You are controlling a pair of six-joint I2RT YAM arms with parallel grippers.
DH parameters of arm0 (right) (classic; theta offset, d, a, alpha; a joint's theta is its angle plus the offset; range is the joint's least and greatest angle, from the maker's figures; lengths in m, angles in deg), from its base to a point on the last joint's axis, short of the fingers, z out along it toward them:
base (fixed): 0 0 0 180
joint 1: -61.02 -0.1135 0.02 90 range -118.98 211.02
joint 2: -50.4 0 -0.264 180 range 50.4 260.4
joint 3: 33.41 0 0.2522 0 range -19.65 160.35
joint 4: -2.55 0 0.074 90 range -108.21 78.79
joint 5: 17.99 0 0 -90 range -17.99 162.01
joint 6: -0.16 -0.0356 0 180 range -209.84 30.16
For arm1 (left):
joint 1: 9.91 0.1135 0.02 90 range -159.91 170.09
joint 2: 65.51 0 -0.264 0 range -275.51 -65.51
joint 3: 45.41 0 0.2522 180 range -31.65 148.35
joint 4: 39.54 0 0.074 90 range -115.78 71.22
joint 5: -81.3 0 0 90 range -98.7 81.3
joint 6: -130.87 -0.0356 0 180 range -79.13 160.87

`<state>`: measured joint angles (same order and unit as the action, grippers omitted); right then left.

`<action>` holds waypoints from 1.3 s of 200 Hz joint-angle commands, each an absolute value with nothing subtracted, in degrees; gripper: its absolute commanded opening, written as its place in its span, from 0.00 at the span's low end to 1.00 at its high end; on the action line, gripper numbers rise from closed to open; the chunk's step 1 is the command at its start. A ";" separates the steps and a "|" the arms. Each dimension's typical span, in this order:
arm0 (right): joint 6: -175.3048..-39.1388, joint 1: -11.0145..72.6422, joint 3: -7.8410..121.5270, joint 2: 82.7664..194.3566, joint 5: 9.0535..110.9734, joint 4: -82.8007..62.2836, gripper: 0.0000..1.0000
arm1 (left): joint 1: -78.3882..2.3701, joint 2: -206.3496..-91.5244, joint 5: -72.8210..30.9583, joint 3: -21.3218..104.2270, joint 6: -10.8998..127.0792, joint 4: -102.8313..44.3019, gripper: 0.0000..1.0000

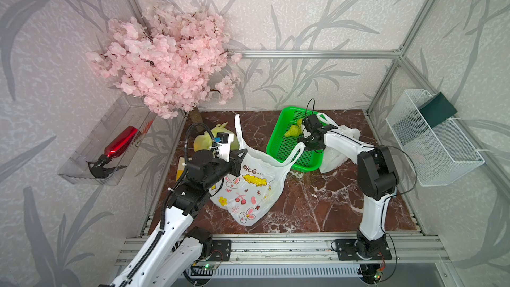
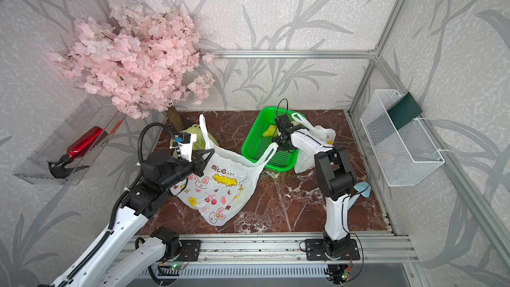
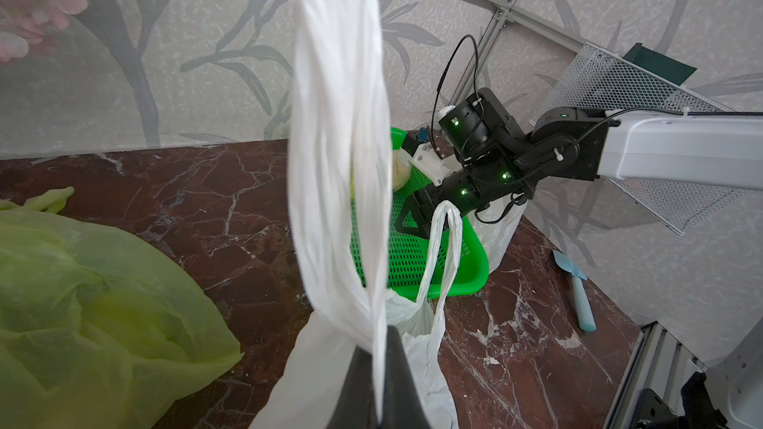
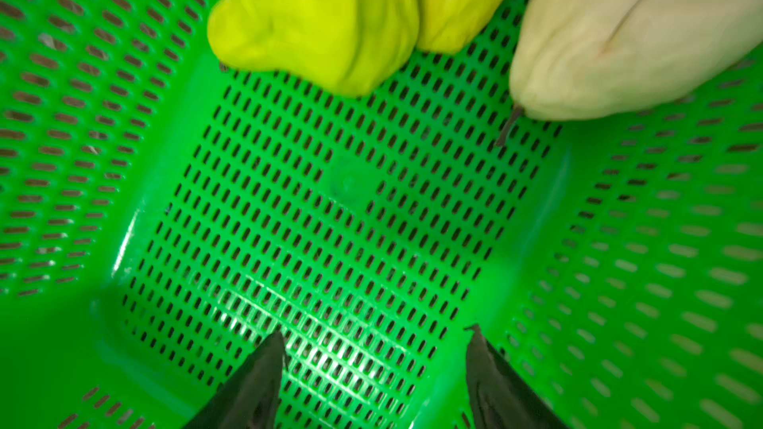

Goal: Place the pears into plastic bags & tie knots
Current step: Pick up the pear from the basket.

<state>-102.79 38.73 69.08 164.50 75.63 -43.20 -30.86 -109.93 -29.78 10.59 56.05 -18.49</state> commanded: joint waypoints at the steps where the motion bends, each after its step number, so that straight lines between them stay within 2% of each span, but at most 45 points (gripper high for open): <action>1: -103.27 39.69 77.22 166.75 79.18 -42.80 0.74 | -30.77 -110.41 -30.16 11.76 56.35 -20.20 0.00; 42: -110.81 39.84 85.97 174.08 76.37 -39.07 0.76 | -30.78 -111.31 -30.50 11.51 56.05 -19.89 0.00; 74: -117.85 39.92 94.97 181.97 79.39 -41.85 0.76 | -30.82 -112.59 -31.28 11.61 56.76 -21.08 0.00; 127: -124.97 39.61 103.17 191.79 76.44 -41.85 0.77 | -30.92 -113.18 -32.44 10.76 58.21 -22.33 0.00; 174: -130.18 39.67 97.90 192.59 73.28 -32.49 0.85 | -30.94 -113.10 -32.76 10.07 59.06 -22.97 0.00; 191: -129.30 39.41 97.55 192.16 73.85 -32.11 0.86 | -31.00 -112.99 -32.96 9.99 59.28 -22.88 0.00; 208: -128.24 39.22 98.98 193.03 75.44 -33.89 0.80 | -30.98 -112.99 -32.96 9.79 59.41 -23.13 0.00; 224: -127.10 39.48 97.78 192.34 73.60 -32.51 0.68 | -30.98 -113.14 -33.05 9.90 59.34 -23.06 0.00; 260: -119.64 39.22 86.56 180.49 71.53 -23.71 0.45 | -30.96 -112.53 -32.26 9.82 57.94 -22.11 0.00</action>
<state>-124.91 39.26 91.70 189.40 72.70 -28.05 -30.86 -113.21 -32.38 10.46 58.87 -21.47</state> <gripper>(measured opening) 0.510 0.048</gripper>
